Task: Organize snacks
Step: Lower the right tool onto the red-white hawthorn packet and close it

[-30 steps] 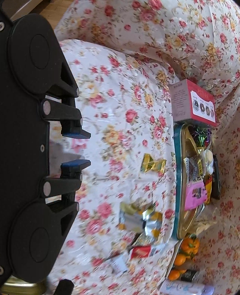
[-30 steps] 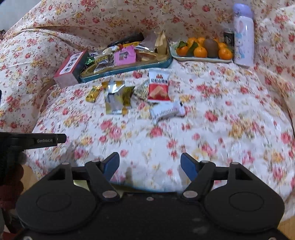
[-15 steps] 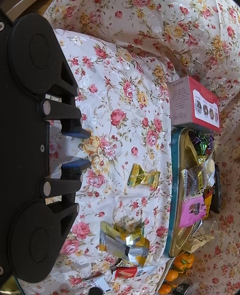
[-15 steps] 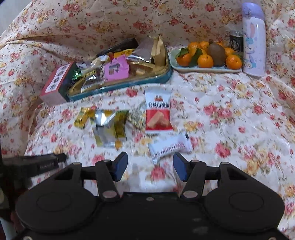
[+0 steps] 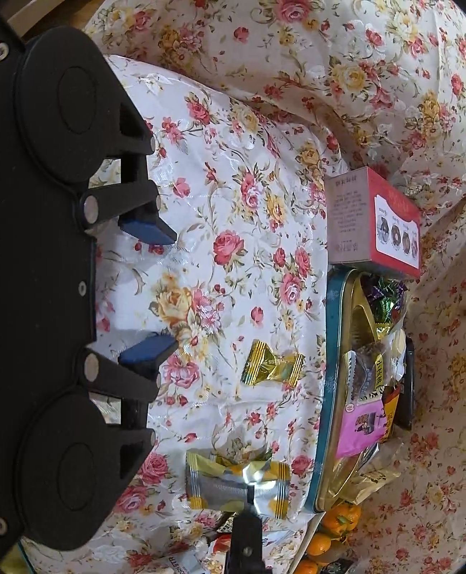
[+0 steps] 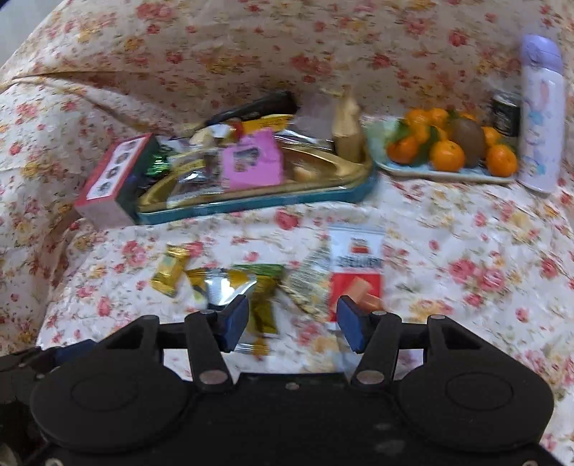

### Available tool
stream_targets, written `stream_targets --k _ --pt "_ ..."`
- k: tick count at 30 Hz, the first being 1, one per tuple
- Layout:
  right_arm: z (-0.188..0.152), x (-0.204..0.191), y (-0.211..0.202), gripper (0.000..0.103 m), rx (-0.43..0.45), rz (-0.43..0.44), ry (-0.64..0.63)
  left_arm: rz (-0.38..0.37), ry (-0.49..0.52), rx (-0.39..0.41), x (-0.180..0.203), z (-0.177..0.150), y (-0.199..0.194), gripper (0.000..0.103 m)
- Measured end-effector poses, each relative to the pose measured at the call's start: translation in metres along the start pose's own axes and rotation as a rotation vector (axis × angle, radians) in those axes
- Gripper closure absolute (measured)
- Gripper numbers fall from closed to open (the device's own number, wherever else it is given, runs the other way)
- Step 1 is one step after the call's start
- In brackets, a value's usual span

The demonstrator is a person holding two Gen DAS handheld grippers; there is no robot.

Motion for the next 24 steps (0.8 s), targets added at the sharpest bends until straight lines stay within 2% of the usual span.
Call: stream_targets --k 5,10,14,17,22,24 --pt "0.002 -0.03 -0.008 0.044 0.051 0.065 -0.08 0.002 0.007 0.011 0.0 -0.001 -0.001 0.04" --pt "0.004 -0.021 -0.007 0.045 0.051 0.04 -0.052 0.006 0.005 0.011 0.0 0.0 -0.001 0.04" --pt "0.005 0.008 0.01 0.045 -0.002 -0.08 0.039 0.008 0.01 0.017 0.0 -0.001 -0.001 0.04" --pt "0.003 0.029 0.016 0.045 -0.035 -0.107 0.12 0.006 0.007 0.016 0.0 -0.001 -0.001 0.04" --pt "-0.007 0.062 0.026 0.045 -0.074 -0.213 0.13 0.005 0.005 0.01 0.0 -0.001 -0.001 0.04" --pt "-0.016 0.076 0.032 0.045 -0.104 -0.227 0.15 0.005 0.006 0.011 0.0 -0.001 -0.001 0.04"
Point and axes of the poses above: each gripper's, at about its wrist camera, not at the fingertips, and y roughly the way its jaws point, x to its right, z to its top, the point moved 10 cm from there along y, roughly the way its jaws point, and after that the axes turned 14 degrees about -z, right-handed, at the moved point
